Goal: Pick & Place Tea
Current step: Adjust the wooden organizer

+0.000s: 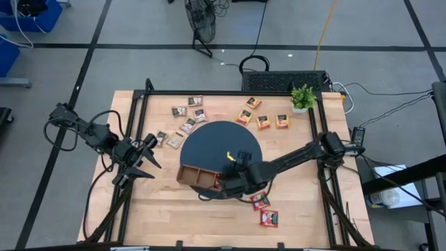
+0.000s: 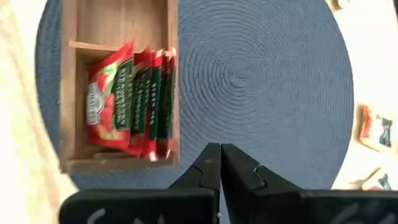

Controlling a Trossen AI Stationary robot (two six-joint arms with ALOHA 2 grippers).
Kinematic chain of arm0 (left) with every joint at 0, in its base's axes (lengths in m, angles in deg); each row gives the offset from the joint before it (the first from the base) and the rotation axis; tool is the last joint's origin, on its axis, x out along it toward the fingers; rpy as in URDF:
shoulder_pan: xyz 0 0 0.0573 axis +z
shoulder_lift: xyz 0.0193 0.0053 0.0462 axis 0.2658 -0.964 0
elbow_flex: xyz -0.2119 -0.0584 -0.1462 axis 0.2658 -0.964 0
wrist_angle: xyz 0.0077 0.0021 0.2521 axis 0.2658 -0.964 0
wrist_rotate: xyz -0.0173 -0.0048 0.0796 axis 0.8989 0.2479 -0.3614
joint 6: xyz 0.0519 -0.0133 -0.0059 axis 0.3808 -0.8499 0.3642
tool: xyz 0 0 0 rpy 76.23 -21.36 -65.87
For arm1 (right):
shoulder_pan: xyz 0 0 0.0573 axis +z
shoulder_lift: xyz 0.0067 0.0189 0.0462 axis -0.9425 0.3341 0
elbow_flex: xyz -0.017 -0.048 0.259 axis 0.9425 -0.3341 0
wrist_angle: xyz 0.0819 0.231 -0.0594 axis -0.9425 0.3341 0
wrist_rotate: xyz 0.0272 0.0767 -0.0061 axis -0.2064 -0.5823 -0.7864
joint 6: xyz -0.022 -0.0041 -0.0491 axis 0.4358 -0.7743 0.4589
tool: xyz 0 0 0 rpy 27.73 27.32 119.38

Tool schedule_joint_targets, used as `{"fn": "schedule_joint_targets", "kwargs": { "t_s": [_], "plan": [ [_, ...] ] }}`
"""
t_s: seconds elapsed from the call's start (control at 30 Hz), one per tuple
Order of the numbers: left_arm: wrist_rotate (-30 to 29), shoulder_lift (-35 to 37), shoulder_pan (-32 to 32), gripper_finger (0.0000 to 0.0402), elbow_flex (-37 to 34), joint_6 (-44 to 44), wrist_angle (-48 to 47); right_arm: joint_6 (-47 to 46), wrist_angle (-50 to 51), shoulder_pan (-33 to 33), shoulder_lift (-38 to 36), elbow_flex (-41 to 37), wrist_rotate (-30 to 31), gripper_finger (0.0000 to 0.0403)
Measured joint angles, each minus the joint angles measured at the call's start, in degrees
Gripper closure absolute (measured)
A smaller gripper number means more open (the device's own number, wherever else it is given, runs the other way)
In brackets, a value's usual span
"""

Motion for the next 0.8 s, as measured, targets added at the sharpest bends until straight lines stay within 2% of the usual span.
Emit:
{"fn": "schedule_joint_targets", "kwargs": {
  "t_s": [0.17,0.3,0.57,0.7,0.8],
  "plan": [
    [0.0,0.0,0.0,0.024,0.0,0.0,0.0,0.6,0.2,0.1,-1.4,-0.2,2.8,0.0403],
    [0.0,0.0,0.0,0.024,0.0,0.0,0.0,2.7,-5.3,-1.6,-1.0,-5.0,-2.7,0.0403],
    [0.0,0.0,0.0,0.024,0.0,0.0,0.0,3.9,-19.6,-4.7,-1.2,-18.1,-9.8,0.0403],
    [0.0,0.0,0.0,0.024,0.0,0.0,0.0,4.8,-28.3,-5.1,-1.2,-22.2,-15.2,0.0403],
    [0.0,0.0,0.0,0.024,0.0,0.0,0.0,4.8,-29.8,-4.9,-1.2,-23.1,-15.7,0.0403]
  ]
}}
